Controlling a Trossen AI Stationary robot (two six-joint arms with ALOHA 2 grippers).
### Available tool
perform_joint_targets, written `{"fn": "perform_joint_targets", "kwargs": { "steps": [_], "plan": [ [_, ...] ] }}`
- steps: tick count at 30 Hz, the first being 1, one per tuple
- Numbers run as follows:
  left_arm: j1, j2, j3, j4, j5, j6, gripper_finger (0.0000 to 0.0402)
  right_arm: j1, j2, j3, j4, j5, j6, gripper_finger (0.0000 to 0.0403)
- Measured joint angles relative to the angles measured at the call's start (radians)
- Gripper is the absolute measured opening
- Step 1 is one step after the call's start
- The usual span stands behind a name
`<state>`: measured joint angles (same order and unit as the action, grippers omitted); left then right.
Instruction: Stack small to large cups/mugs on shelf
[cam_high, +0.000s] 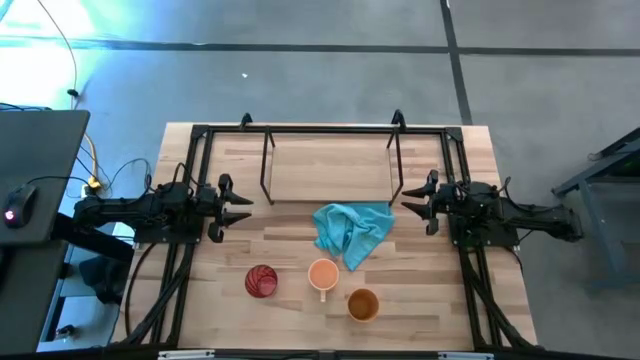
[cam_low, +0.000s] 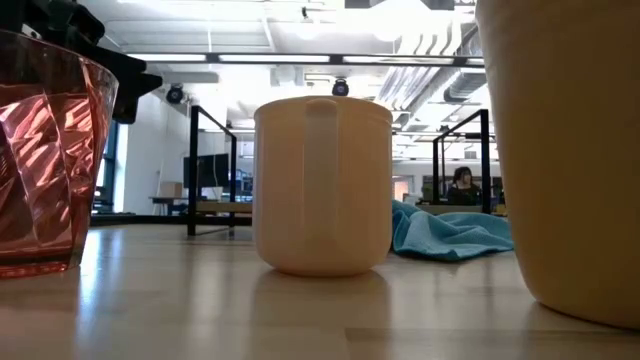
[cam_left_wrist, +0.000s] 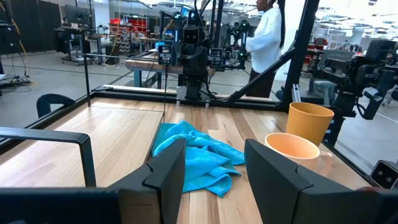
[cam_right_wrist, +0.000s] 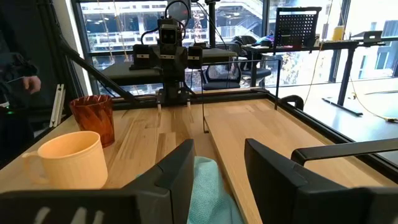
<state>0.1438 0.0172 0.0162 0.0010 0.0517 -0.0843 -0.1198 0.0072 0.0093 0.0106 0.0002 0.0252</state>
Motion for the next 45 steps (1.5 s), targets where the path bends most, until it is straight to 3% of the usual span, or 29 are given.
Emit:
{"fn": "perform_joint_targets", "kwargs": {
  "steps": [42, 45],
  "plan": [
    [0.000, 0.000, 0.000, 0.022, -0.003, -0.003, 0.0154, 0.000, 0.000, 0.000, 0.000, 0.000, 0.000, 0.0135],
    [0.000, 0.000, 0.000, 0.076, 0.030, -0.142, 0.0154, 0.000, 0.000, 0.000, 0.000, 0.000, 0.000, 0.0135]
  ]
}}
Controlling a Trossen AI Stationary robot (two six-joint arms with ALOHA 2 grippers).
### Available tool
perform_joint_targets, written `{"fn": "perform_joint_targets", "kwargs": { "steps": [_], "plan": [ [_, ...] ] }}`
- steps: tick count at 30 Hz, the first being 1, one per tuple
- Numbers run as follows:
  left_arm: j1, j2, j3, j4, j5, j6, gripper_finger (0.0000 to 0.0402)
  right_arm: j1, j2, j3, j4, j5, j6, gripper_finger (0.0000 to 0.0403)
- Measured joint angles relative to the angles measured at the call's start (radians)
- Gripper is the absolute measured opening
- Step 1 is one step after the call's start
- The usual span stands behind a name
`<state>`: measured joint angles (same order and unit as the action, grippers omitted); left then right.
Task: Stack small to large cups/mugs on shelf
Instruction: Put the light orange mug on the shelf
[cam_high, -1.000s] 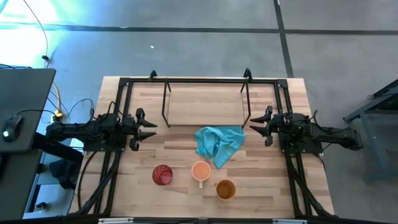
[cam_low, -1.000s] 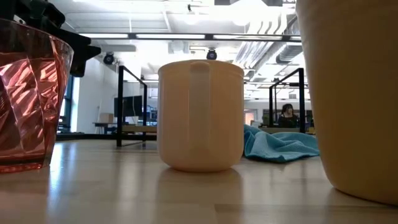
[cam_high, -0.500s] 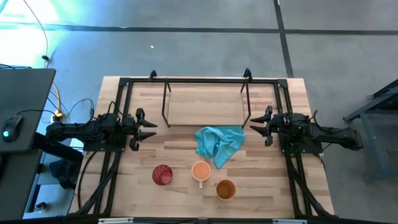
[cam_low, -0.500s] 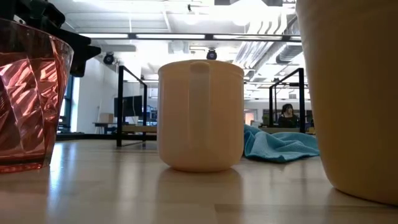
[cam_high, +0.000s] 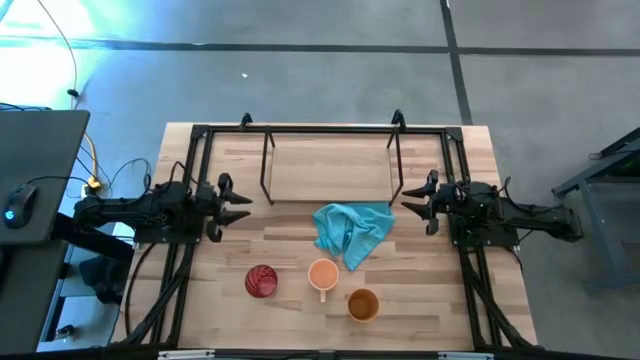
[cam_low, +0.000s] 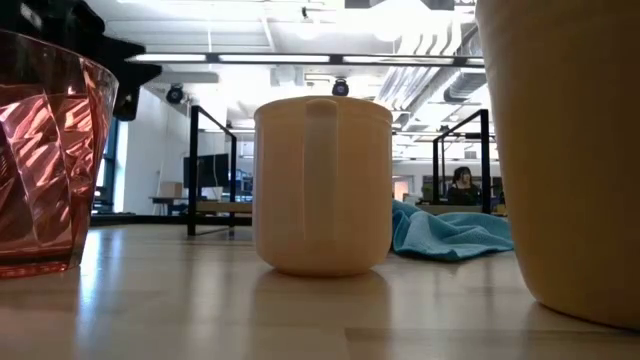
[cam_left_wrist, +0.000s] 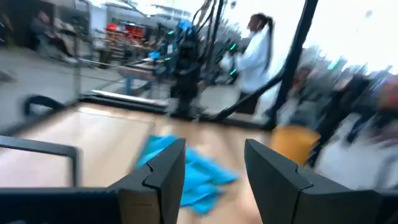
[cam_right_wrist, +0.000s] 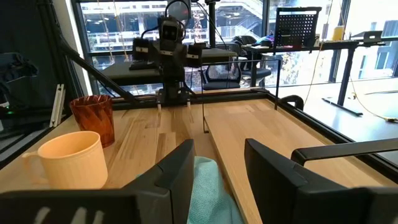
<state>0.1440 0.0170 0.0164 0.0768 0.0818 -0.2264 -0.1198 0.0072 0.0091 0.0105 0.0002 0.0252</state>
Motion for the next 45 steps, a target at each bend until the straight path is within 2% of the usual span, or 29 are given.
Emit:
{"fn": "perform_joint_targets", "kwargs": {
  "steps": [3, 6, 12, 14, 19, 24, 27, 30, 32, 38, 42, 45],
  "plan": [
    [0.000, 0.000, 0.000, 0.076, 0.028, -0.173, 0.0154, 0.000, 0.000, 0.000, 0.000, 0.000, 0.000, 0.0135],
    [0.000, 0.000, 0.000, 0.150, 0.030, -0.279, 0.0154, 0.000, 0.000, 0.000, 0.000, 0.000, 0.000, 0.0135],
    [0.000, 0.000, 0.000, 0.249, 0.036, -0.280, 0.0154, 0.000, 0.000, 0.000, 0.009, 0.007, -0.003, 0.0135],
    [0.000, 0.000, 0.000, 0.266, 0.035, -0.267, 0.0154, 0.000, 0.000, 0.000, 0.043, 0.008, 0.102, 0.0135],
    [0.000, 0.000, 0.000, 0.271, 0.031, -0.245, 0.0154, 0.000, 0.000, 0.000, 0.109, 0.008, 0.519, 0.0135],
    [0.000, 0.000, 0.000, 0.264, 0.031, -0.244, 0.0154, 0.000, 0.000, 0.000, 0.120, 0.007, 0.754, 0.0135],
    [0.000, 0.000, 0.000, 0.265, 0.032, -0.249, 0.0154, 0.000, 0.000, 0.000, 0.111, -0.042, 0.846, 0.0135],
    [0.000, 0.000, 0.000, 0.264, 0.038, -0.258, 0.0154, 0.000, 0.000, 0.000, 0.106, -0.053, 0.877, 0.0135],
    [0.000, 0.000, 0.000, 0.264, 0.078, -0.294, 0.0154, 0.000, 0.000, 0.000, 0.108, -0.053, 0.863, 0.0135],
    [-0.001, 0.000, 0.000, 0.257, 0.319, -0.361, 0.0154, 0.005, 0.000, 0.000, 0.185, -0.069, 0.677, 0.0135],
    [0.000, 0.000, 0.000, 0.292, 0.323, -0.357, 0.0154, 0.004, 0.000, 0.000, 0.289, -0.011, 0.651, 0.0135],
    [0.000, 0.000, 0.000, 0.293, 0.318, -0.367, 0.0154, 0.004, 0.000, 0.001, 0.291, 0.019, 0.619, 0.0135]
  ]
}}
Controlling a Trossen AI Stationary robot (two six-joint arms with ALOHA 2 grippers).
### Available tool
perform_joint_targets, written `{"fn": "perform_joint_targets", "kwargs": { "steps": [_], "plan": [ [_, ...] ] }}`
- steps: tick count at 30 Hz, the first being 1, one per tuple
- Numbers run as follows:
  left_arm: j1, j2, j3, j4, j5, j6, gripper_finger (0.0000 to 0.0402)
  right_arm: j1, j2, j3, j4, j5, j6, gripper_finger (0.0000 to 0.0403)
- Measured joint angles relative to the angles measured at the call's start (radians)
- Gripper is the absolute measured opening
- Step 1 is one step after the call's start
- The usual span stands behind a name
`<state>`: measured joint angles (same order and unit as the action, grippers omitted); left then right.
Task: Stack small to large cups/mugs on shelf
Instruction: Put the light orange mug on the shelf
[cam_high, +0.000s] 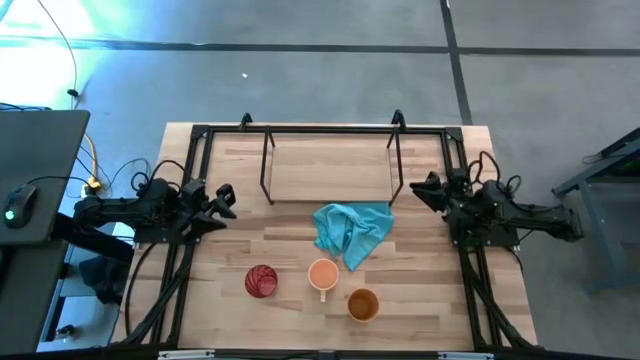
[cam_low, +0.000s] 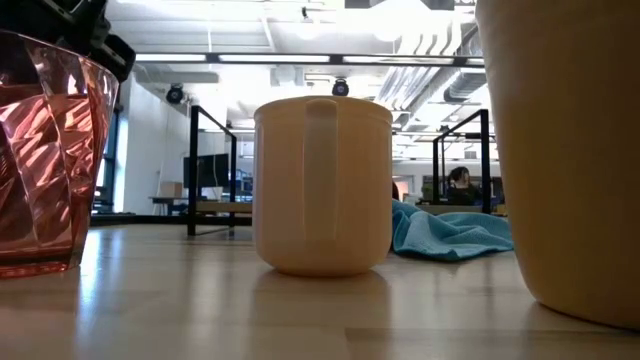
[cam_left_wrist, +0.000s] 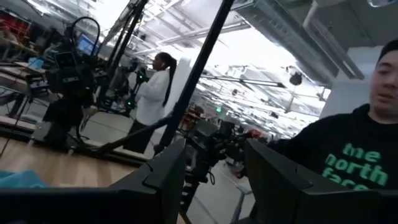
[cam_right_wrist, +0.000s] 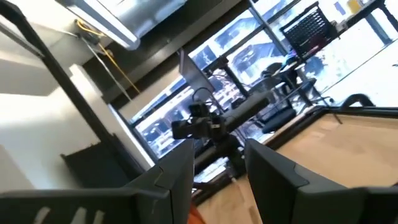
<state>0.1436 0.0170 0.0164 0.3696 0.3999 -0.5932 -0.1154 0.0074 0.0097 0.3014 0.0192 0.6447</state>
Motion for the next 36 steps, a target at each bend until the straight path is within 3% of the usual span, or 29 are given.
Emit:
{"fn": "perform_joint_targets", "kwargs": {
  "steps": [8, 16, 24, 27, 31, 36],
  "plan": [
    [0.000, 0.000, 0.000, 0.056, -0.065, -0.029, 0.0154, 0.000, 0.000, 0.000, -0.002, -0.004, -0.013, 0.0135],
    [0.000, 0.000, 0.000, -0.002, -0.142, -0.061, 0.0154, 0.000, 0.000, 0.000, -0.017, -0.008, 0.005, 0.0135],
    [0.000, 0.000, 0.000, -0.217, -0.096, -0.043, 0.0154, 0.006, 0.000, 0.000, -0.007, -0.017, 0.038, 0.0135],
    [0.000, 0.000, -0.001, -0.174, -0.078, -0.125, 0.0154, 0.038, 0.008, 0.000, 0.067, -0.048, 0.090, 0.0135],
    [0.000, 0.000, -0.001, -0.091, 0.020, -0.224, 0.0154, 0.101, 0.042, 0.000, 0.183, -0.039, 0.060, 0.0135],
    [0.000, 0.000, -0.001, -0.047, 0.002, -0.314, 0.0154, 0.154, 0.109, 0.001, 0.256, 0.003, -0.031, 0.0135]
  ]
}}
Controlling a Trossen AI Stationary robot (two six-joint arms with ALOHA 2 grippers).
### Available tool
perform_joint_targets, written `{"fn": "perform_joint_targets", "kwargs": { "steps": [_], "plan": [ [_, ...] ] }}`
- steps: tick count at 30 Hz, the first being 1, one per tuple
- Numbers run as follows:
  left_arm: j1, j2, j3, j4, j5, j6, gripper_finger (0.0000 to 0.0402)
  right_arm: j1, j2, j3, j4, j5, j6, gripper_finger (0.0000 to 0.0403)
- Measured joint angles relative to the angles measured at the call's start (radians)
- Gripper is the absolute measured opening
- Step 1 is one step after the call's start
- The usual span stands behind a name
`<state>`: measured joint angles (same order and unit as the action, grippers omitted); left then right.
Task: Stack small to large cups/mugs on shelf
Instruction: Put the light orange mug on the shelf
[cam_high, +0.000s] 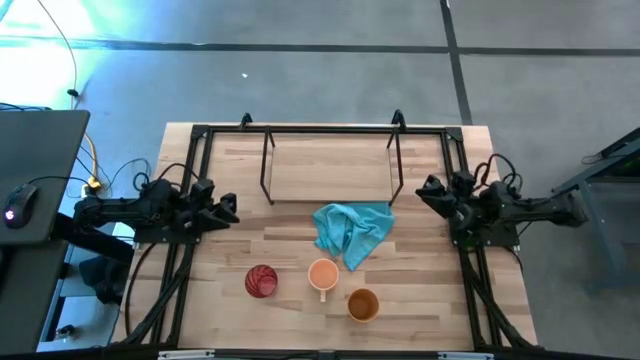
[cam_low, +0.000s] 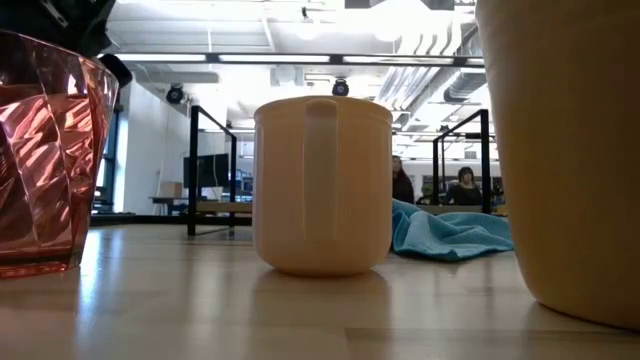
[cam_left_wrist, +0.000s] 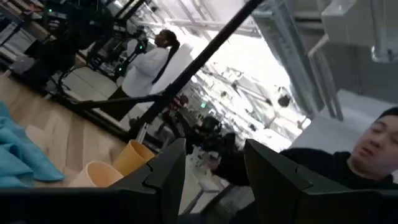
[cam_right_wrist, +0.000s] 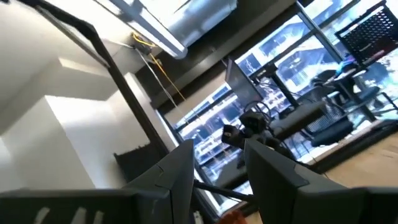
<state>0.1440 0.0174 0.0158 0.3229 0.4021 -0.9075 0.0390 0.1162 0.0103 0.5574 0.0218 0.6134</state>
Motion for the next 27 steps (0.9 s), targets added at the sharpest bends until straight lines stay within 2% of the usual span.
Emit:
{"fn": "perform_joint_targets", "kwargs": {
  "steps": [8, 14, 16, 19, 23, 27],
  "plan": [
    [0.000, 0.000, 0.000, 0.033, -0.087, -0.041, 0.0154, 0.046, 0.148, 0.004, 0.063, -0.001, -0.057, 0.0135],
    [0.000, 0.000, 0.000, 0.034, -0.135, -0.041, 0.0154, 0.123, 0.342, 0.177, 0.045, -0.003, -0.197, 0.0135],
    [0.000, 0.000, 0.000, 0.033, -0.141, -0.040, 0.0154, 0.144, 0.418, 0.268, -0.032, -0.003, -0.258, 0.0135],
    [0.000, 0.000, 0.000, 0.025, -0.146, -0.026, 0.0154, 0.158, 0.531, 0.417, -0.239, 0.014, -0.298, 0.0135],
    [0.000, 0.000, 0.000, 0.018, -0.154, -0.016, 0.0154, 0.158, 0.696, 0.599, -0.529, 0.096, -0.207, 0.0135],
    [0.000, 0.000, 0.000, 0.018, -0.152, -0.014, 0.0154, 0.158, 0.872, 0.761, -0.638, 0.091, -0.176, 0.0135]
  ]
}}
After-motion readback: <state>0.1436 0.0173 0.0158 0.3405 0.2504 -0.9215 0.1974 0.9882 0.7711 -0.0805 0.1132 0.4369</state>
